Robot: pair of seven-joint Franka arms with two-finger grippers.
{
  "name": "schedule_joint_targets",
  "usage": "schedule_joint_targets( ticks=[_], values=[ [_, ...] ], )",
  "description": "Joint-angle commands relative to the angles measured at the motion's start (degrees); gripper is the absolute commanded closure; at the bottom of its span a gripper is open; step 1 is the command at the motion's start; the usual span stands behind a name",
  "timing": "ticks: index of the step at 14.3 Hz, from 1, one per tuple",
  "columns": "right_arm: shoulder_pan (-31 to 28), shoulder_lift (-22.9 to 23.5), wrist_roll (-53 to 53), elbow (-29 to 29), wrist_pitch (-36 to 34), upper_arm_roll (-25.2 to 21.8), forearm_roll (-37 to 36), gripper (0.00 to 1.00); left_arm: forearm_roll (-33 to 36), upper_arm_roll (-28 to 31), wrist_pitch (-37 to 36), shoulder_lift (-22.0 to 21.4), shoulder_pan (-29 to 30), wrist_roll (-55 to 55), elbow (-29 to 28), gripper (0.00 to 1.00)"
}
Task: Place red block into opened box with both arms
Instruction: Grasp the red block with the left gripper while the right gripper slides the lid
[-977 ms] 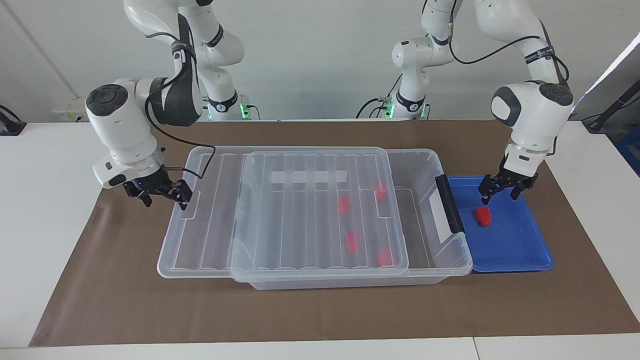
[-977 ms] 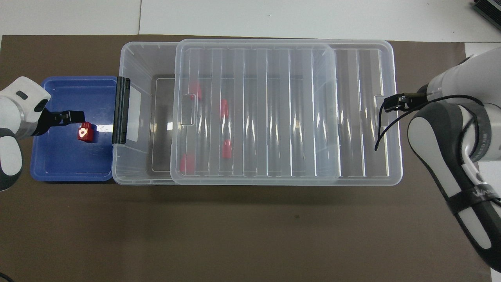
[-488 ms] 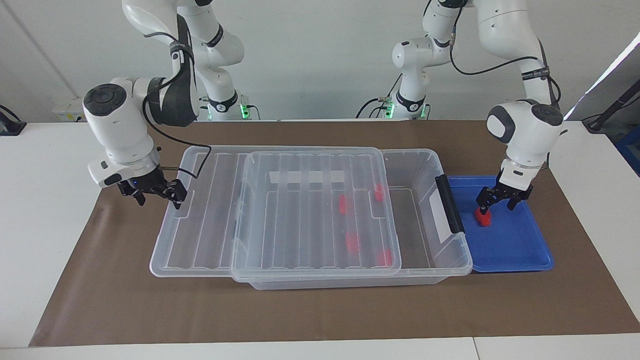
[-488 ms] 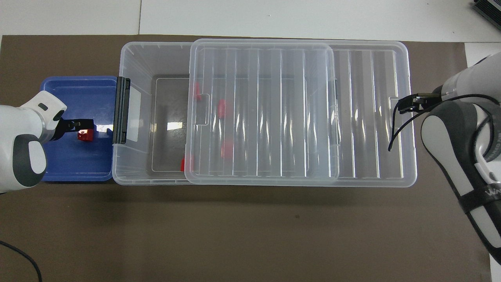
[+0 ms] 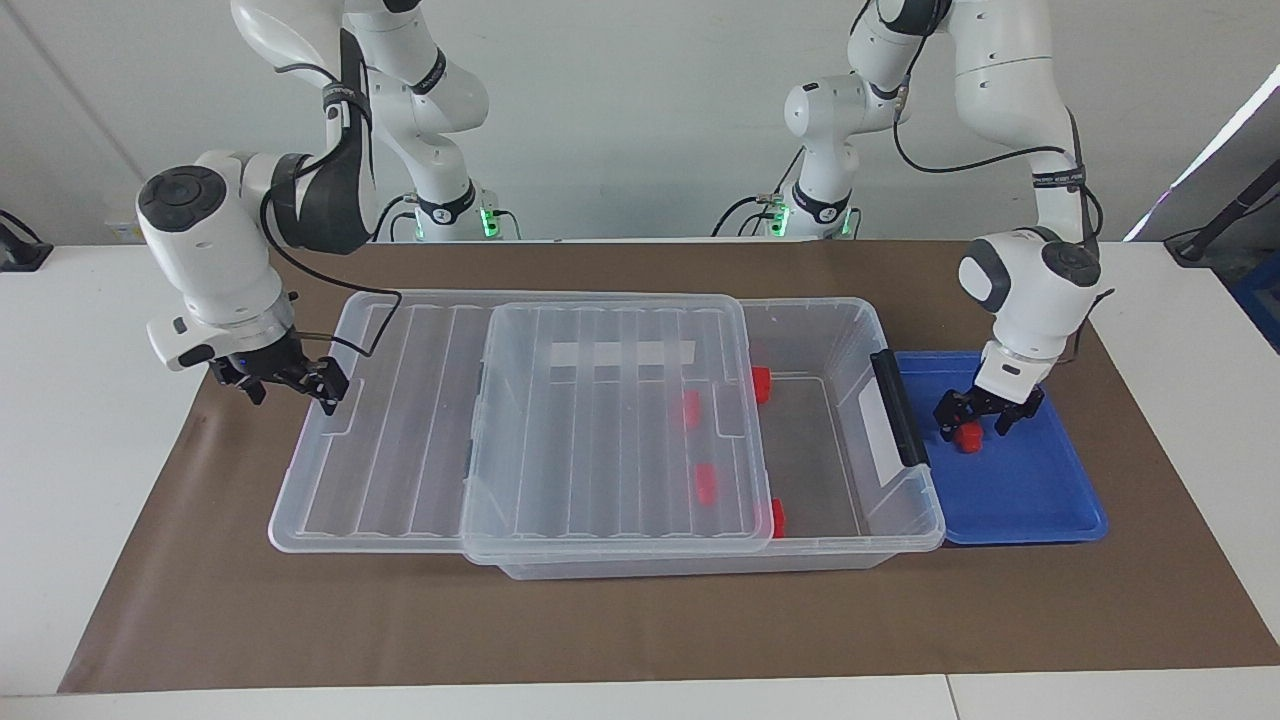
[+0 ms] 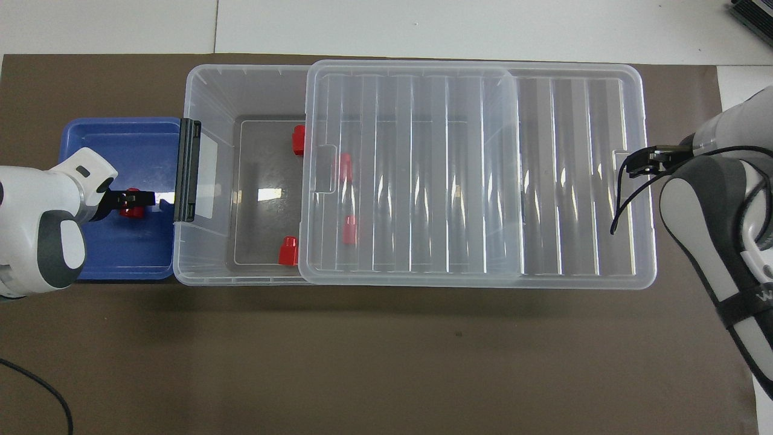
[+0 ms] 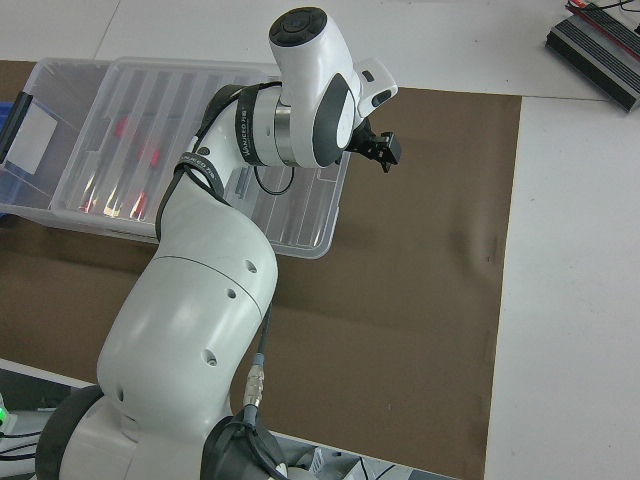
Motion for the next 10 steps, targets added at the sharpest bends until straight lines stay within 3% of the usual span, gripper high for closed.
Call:
schedule_joint_targets(
  ticks=[1,2,3,4,10],
  values=[
    [-1.0,-0.8,-1.2,-0.2,-1.5,0.3,-1.6,0.0,-0.2,0.0,1.9,-0.1,0.3,1.4,-1.1,0.45],
    [-1.0,-0.8,-1.2,-0.2,-1.7,0.3,-1.6,0.0,-0.2,0.0,1.9,-0.1,0.1,1.5,-1.1,0.72],
    [-1.3,-0.8,-1.2,-0.2,-1.8,0.2,-1.6,0.0,-0.2,0.0,1.9,-0.1,0.1,1.6,-1.1,0.91],
    [-1.6,-1.1,-1.2,-0.2,-1.8,0.3,-1.7,0.0,-0.2,0.0,1.9,-0.1,0.1,1.6,-1.1,1.0],
    [-2.3,-2.1,-1.2,-0.2,-3.0,0.2,-1.7,0.0,-0.2,0.0,0.6,-0.1,0.2,0.9,0.5,1.0]
  ],
)
